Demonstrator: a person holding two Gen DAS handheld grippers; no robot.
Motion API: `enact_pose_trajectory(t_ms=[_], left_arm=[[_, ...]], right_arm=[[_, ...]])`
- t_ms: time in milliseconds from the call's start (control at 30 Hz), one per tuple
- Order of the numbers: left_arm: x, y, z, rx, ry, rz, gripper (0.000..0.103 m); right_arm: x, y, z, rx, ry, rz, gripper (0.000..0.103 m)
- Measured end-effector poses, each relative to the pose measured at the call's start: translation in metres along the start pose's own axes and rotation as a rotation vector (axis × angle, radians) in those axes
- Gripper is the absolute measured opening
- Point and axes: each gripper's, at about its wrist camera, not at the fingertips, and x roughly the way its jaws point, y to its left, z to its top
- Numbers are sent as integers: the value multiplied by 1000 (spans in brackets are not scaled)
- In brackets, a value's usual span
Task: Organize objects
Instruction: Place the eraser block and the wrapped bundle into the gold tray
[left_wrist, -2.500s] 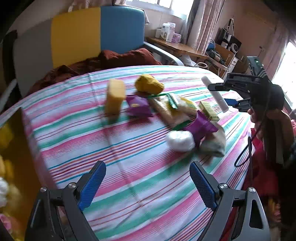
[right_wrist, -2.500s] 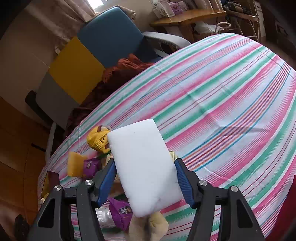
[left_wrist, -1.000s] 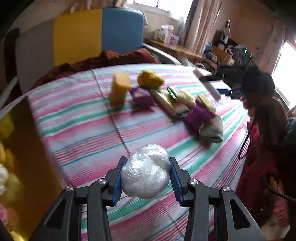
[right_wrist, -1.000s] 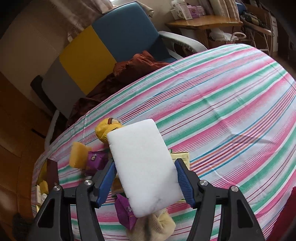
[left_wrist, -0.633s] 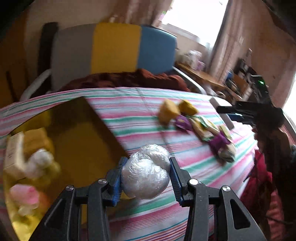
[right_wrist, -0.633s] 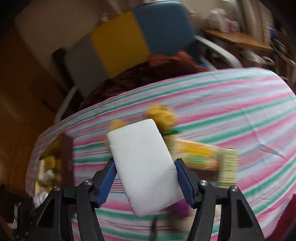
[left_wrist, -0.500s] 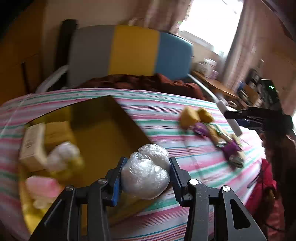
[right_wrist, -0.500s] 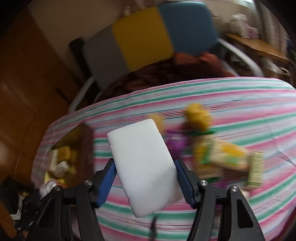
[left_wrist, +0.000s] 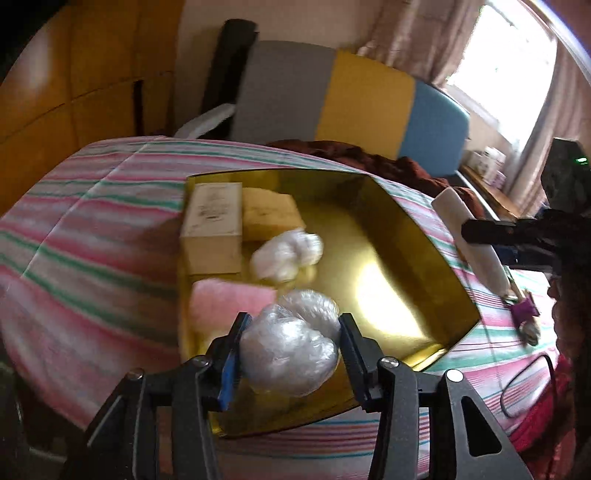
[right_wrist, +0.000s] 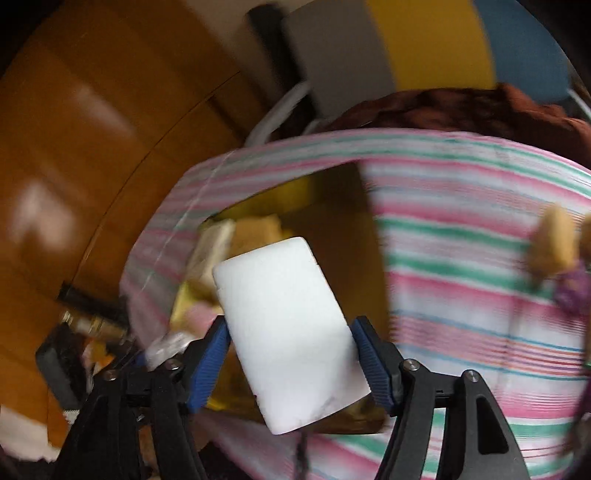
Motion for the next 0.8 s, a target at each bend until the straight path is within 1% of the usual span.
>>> enact_pose_trajectory(t_ms=[33,67,200,300,367,433,533,700,800], left_arm=[[-2,3,-2,-3,1,3,59],[-3,6,-4,-10,-1,7,65],[-12,11,-6,-25,-33,21,68],[-18,8,-3,-28,-60,30,73],[-20,6,-1,-25,-72,32,78],[-22,1,0,-20,-83,38,81],[-26,-3,2,-16,-89,52,82],[-32,-6,3,-11,-107,107,84],[-36,-8,2,-4,-119,135,89]], right_arm=[[4,5,-2,-9,11,0,76],[10,9,-5,-13,25,0,76],[20,20,-14,-24,55,-4,76],[20,24,-20,-40,57,-36,76],[18,27,-26,-47,48,-57,77],[15,30,-31,-53,29,-90,77],[9,34,-38,-70,-14,-161,81],[4,43,-47,-114,-78,-269,82],[1,47,-51,-145,-108,-317,82]])
